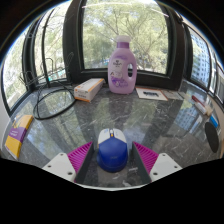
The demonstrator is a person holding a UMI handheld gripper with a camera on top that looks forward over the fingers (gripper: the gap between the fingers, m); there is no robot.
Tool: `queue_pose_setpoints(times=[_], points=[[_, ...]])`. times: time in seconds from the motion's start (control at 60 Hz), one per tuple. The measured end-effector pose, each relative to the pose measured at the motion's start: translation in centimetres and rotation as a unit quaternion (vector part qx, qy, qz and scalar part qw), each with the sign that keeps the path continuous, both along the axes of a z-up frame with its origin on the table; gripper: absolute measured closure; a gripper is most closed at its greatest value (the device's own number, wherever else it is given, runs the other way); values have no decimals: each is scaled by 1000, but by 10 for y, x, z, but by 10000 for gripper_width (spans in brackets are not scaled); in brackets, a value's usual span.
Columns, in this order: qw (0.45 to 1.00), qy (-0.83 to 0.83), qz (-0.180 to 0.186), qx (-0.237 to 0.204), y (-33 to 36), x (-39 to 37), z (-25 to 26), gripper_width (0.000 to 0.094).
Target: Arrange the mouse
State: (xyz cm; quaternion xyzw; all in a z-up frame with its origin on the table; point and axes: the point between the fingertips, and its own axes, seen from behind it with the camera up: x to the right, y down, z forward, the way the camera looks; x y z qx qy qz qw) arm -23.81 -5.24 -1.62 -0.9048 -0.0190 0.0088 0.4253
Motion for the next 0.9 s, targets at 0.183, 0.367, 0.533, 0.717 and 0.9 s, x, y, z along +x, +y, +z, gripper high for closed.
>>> queue_pose_setpoints(times=[0.183,0.367,0.533,0.717,0.9], points=[[1000,-19,7,22,21,-6,1,449],[1000,-9,10,14,22,-8,2,569],[999,17,30,41,25,-5,42,589],[974,70,49,208,42,53,244,591],[942,63,12,329,28,226,385,592]])
